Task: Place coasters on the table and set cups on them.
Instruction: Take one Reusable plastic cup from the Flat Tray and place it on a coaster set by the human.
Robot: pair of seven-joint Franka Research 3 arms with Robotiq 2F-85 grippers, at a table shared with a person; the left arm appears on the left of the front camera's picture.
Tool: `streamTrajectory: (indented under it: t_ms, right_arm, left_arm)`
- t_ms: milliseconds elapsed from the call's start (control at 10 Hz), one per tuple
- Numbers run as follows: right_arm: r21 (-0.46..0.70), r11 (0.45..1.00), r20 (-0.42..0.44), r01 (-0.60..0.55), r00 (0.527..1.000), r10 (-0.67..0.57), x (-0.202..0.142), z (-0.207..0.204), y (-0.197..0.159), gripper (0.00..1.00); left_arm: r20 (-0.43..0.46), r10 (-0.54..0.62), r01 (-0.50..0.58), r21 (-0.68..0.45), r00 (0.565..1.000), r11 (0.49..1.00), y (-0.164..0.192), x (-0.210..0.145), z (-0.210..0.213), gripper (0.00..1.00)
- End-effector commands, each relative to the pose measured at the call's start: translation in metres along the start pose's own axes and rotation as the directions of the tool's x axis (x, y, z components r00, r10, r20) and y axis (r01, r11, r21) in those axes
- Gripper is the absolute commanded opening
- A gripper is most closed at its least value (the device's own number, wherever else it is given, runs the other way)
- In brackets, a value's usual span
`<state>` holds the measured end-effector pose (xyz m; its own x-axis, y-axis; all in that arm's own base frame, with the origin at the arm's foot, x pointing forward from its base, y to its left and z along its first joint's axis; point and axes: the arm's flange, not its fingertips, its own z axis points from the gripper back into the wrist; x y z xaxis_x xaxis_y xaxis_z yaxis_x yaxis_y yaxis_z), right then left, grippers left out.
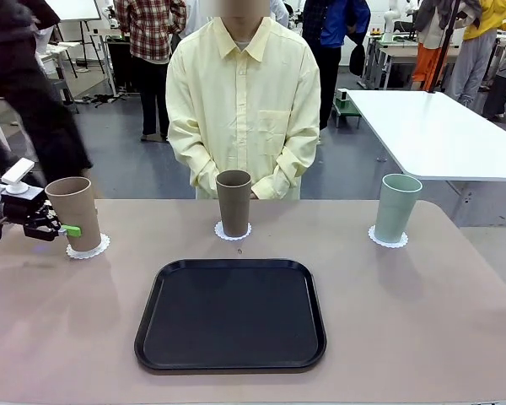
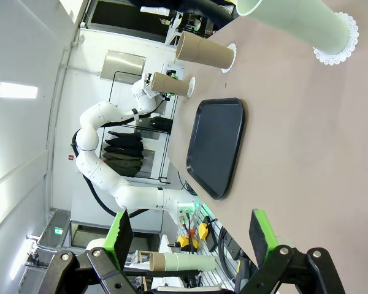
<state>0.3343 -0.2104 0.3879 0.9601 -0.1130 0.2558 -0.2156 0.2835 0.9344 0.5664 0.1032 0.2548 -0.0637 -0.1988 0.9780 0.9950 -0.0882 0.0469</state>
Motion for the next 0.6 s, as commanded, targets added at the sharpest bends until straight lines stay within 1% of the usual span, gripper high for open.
streamTrajectory:
  t_ms: [0, 500]
  right_arm:
    - [0.000, 1.000, 0.001, 0.003, 1.000, -0.003, 0.000, 0.000, 0.000, 1.00]
    - [0.000, 1.000, 0.001, 0.003, 1.000, -0.003, 0.000, 0.000, 0.000, 1.00]
  left_arm:
    - [-0.007, 0.004, -0.004, -0.012, 1.000, 1.000, 0.008, 0.000, 0.003, 0.84]
    - [-0.040, 0.029, -0.030, -0.023, 0.999, 0.999, 0.013, -0.015, 0.002, 0.84]
